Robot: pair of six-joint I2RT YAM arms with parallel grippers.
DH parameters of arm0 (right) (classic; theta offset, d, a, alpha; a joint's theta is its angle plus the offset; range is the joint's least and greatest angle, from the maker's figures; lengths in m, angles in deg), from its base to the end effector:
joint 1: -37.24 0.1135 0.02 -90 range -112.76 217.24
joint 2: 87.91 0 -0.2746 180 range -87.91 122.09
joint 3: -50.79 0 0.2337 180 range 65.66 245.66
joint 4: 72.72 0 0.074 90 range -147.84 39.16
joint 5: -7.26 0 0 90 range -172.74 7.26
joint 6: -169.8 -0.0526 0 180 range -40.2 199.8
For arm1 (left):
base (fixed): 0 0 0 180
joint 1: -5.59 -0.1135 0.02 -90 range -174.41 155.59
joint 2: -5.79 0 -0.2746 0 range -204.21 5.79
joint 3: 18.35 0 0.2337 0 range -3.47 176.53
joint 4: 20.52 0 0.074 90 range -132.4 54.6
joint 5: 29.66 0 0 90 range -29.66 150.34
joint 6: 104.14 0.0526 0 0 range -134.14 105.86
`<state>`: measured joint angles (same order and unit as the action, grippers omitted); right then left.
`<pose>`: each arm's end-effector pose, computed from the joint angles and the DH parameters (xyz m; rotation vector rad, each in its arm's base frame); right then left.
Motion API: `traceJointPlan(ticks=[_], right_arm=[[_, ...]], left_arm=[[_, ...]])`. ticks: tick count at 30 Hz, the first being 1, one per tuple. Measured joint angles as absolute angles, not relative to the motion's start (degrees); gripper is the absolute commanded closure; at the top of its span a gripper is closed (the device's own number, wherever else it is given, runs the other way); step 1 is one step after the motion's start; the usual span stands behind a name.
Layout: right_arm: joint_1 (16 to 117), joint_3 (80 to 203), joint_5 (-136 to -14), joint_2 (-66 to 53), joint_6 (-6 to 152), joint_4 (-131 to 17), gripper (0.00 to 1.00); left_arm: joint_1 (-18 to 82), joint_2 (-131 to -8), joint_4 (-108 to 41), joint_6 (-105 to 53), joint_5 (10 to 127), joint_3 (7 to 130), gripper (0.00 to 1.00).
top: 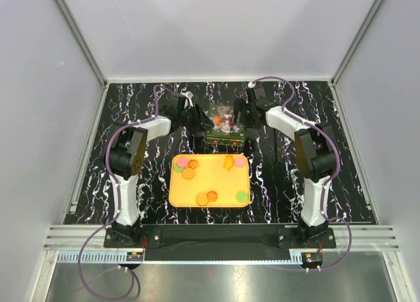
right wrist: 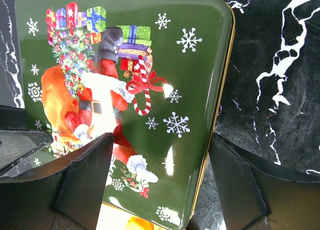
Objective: Pack the cookies
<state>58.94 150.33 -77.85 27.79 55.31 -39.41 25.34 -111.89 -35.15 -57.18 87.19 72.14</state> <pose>0.4125 0.1690 0.1998 0.0213 2.4849 0.4574 0.4113 -0.1729 0.1693 -0.2379 2.4472 -1.0676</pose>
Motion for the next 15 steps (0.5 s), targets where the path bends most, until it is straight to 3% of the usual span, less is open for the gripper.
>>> traceJointPlan(ticks=[9,15], right_arm=[[60.4,150.5,-81.6,27.8,55.7,-39.6,0.21],[60.4,150.9,-81.8,28.2,55.7,-39.9,0.24]], left_arm=[[26.2,-111.9,-37.1,-57.3,84.7,73.2,0.97],[26.2,-111.9,-37.4,-57.3,84.2,73.3,0.99]])
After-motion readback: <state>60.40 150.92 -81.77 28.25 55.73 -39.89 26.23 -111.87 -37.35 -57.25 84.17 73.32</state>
